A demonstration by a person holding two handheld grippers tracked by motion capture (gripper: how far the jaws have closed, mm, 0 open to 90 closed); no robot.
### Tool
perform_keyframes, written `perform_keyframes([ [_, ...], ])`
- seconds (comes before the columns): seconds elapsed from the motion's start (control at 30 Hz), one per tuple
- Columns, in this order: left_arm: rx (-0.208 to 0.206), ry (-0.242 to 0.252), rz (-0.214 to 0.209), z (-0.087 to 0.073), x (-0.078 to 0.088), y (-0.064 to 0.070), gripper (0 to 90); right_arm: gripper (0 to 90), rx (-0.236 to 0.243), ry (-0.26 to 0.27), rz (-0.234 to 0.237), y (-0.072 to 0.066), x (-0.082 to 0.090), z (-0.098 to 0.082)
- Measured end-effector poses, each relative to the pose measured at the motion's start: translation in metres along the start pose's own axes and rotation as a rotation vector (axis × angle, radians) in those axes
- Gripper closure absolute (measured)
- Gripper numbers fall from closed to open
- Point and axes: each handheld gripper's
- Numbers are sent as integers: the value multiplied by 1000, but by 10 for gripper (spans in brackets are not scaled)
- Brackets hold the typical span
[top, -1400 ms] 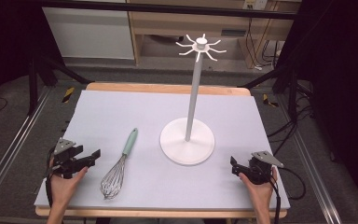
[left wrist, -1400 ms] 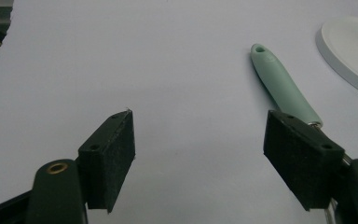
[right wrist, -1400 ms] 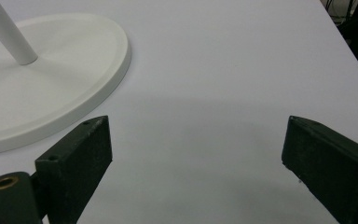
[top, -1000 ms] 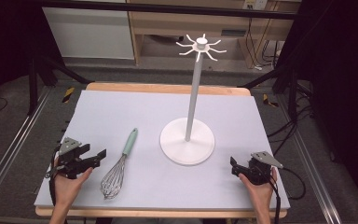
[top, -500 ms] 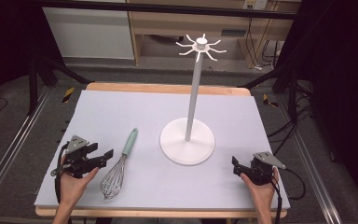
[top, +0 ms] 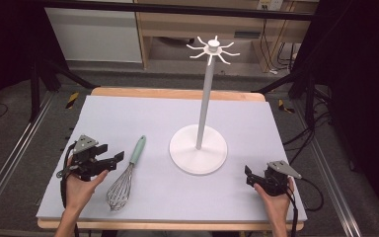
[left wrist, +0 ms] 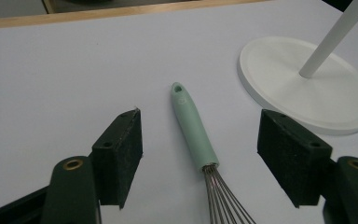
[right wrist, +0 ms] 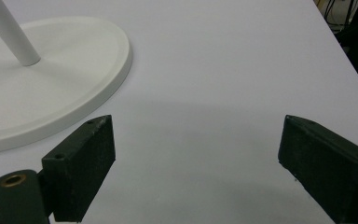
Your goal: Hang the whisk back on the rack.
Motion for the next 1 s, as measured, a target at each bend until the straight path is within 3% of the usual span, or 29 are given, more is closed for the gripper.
perform_keyframes([
  [0.5, -62, -60, -1, 19, -14, 9, 312, 121, 30, 32, -2, -2, -1, -1],
  [1.0, -118, -129, 13, 19, -31, 18, 342, 129, 34, 21, -6, 2, -4, -6],
])
Point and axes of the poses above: each handheld gripper's, and its own axes: x roughly backward along the jaws, z roughly out of its top, y roughly to its right, and after that the axes turned 10 degrees about z, right-handed
